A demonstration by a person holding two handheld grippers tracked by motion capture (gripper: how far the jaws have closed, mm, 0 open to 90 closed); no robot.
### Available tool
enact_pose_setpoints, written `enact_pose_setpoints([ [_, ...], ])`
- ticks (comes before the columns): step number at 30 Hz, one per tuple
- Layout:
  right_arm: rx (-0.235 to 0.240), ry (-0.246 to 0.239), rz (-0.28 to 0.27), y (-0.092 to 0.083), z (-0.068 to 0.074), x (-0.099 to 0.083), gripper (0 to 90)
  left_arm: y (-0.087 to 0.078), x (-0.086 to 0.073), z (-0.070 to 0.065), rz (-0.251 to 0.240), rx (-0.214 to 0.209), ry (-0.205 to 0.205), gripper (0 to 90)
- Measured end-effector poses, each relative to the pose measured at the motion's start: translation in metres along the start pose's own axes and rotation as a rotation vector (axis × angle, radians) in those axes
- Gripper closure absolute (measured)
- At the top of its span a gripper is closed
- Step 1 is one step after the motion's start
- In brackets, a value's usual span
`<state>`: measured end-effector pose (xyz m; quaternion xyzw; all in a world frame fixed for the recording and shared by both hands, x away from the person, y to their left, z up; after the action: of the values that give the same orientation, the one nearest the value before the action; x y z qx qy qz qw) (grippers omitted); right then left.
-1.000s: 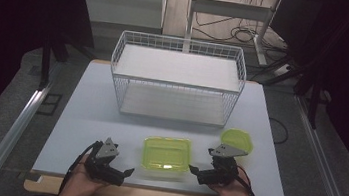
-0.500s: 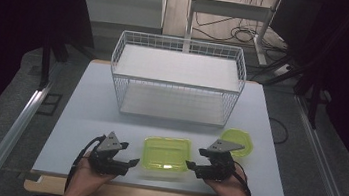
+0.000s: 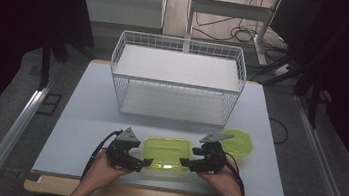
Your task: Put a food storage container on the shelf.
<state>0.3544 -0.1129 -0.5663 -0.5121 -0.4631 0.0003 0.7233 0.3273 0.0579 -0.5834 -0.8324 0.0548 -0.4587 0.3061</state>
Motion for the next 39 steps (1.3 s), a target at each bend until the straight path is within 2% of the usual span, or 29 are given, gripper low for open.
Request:
enact_pose_setpoints([
  [1,0.0,0.0,0.0,0.0,0.0,0.0,33.1,0.0,0.0,0.0,0.0,0.0,0.0,19.8],
  [2,0.016,-0.001,0.028,-0.001,0.001,-0.003,41.9,0.002,-0.002,-0.003,0.008,-0.029,-0.009,20.6],
  [3,0.021,-0.01,0.034,-0.001,0.002,-0.004,44.5,0.002,-0.002,-0.005,0.008,-0.042,-0.014,23.1],
  [5,0.03,-0.007,0.039,-0.002,0.003,-0.005,46.4,0.001,-0.002,-0.006,0.005,-0.04,-0.02,25.1],
  [6,0.027,0.011,0.046,-0.004,0.003,-0.006,50.5,0.0,-0.002,-0.006,0.0,-0.039,-0.025,30.5],
  [7,0.027,0.011,0.046,-0.004,0.003,-0.006,50.5,-0.001,-0.003,-0.006,0.001,-0.045,-0.027,30.5],
  [8,0.021,0.018,0.047,-0.005,0.001,-0.006,54.8,-0.002,-0.003,-0.007,-0.002,-0.049,-0.03,37.1],
  [9,0.02,0.023,0.047,-0.006,0.0,-0.005,56.6,-0.004,-0.003,-0.008,-0.011,-0.055,-0.045,40.6],
  [11,0.016,0.028,0.047,-0.007,-0.003,-0.005,59.6,-0.005,-0.003,-0.008,-0.016,-0.055,-0.05,47.2],
  [14,0.02,0.04,0.039,-0.008,-0.004,-0.003,63.2,-0.01,-0.002,-0.008,-0.038,-0.051,-0.057,58.9],
  [22,0.016,0.061,0.001,-0.014,-0.005,0.002,68.9,-0.011,0.0,-0.009,-0.056,-0.026,-0.064,69.3],
  [23,-0.007,0.045,-0.004,-0.015,-0.005,0.003,70.6,-0.012,0.001,-0.008,-0.07,-0.018,-0.076,70.7],
  [26,-0.024,0.043,-0.011,-0.017,-0.004,0.004,73.5,-0.013,0.002,-0.006,-0.087,-0.003,-0.087,74.1],
  [27,-0.037,0.05,-0.02,-0.016,-0.004,0.005,78.2,-0.015,0.003,-0.004,-0.104,0.011,-0.098,79.9],
  [30,-0.046,0.059,-0.034,-0.016,-0.005,0.006,79.3,-0.015,0.004,-0.004,-0.102,0.028,-0.086,80.2],
  [33,-0.062,0.06,-0.065,-0.02,-0.006,0.011,79.5,-0.017,0.008,-0.005,-0.128,0.037,-0.085,80.3],
  [39,-0.063,0.052,-0.116,-0.03,-0.005,0.023,79.5,-0.03,0.023,-0.01,-0.152,0.061,-0.044,80.4],
])
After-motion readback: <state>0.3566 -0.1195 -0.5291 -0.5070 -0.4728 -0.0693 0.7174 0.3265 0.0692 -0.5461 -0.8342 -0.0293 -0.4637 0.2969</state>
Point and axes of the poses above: each handheld gripper's, and its own axes: y roughly forward along the jaws, x roughly out of its top, z roughly to its left, the point moved 10 cm from there along y, roughly forward along the jaws, and after that the axes turned 15 degrees about -x, right-handed, at the moved point
